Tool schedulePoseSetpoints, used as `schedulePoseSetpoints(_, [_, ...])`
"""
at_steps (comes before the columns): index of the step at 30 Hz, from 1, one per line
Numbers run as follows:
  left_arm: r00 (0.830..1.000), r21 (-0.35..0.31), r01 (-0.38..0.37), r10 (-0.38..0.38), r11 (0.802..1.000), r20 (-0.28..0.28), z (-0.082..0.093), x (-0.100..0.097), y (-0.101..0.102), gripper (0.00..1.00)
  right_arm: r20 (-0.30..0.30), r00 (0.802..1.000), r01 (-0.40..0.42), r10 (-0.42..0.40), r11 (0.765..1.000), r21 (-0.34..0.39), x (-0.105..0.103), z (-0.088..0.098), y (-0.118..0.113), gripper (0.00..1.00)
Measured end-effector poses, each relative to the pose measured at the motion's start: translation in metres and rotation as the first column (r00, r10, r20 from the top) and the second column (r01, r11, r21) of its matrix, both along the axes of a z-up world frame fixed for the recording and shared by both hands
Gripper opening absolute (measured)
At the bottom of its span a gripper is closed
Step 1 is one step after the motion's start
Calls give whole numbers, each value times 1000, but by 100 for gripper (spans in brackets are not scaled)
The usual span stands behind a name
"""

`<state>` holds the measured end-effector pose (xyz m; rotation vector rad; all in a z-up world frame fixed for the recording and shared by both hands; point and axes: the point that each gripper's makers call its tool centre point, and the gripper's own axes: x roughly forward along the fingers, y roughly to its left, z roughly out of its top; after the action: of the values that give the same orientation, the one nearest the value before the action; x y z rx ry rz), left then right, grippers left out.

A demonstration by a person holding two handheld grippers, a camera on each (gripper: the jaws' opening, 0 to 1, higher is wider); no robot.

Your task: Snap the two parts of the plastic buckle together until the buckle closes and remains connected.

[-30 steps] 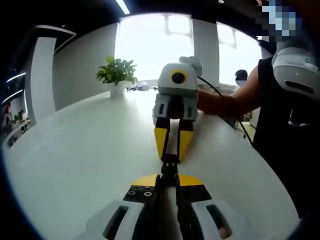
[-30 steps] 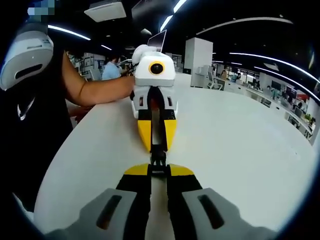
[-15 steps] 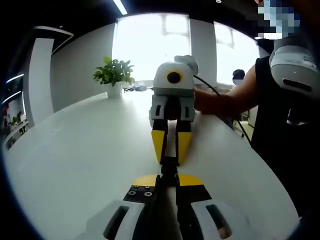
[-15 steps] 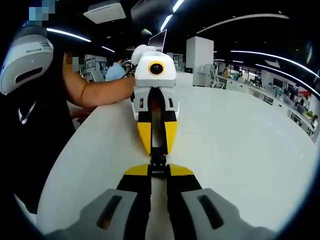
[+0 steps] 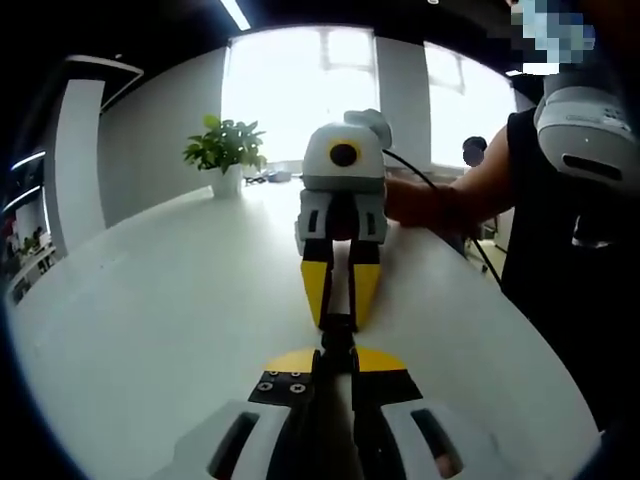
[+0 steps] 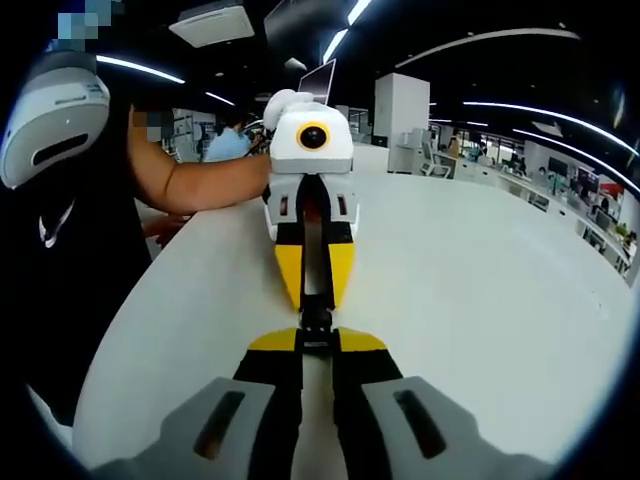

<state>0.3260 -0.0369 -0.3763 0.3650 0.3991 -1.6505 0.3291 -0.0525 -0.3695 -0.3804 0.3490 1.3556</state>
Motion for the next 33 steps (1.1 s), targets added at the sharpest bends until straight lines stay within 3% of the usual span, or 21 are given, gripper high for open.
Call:
schedulePoseSetpoints(15, [1000,1,16,-16,1000,-14,1,-4,0,7,-14,1000,-15,15,1000,7,-3,-1,3,8])
schedulePoseSetpoints(16, [999,9,21,-21,1000,-25,-2,-9,-4,7,11,999,-39,38,998,54,-4,6,14,8])
schedulePoseSetpoints(17, [1000,15,20,-20,1000,-7,0,-8,-3,7,-5,1000,-25,25,1000,12,-7,2,5,8])
schedulePoseSetpoints(33, [1000,12,9,-9,1000,-13,-2,-5,-4,8,-5,1000,-21,21,1000,20,-14,5,-1,9])
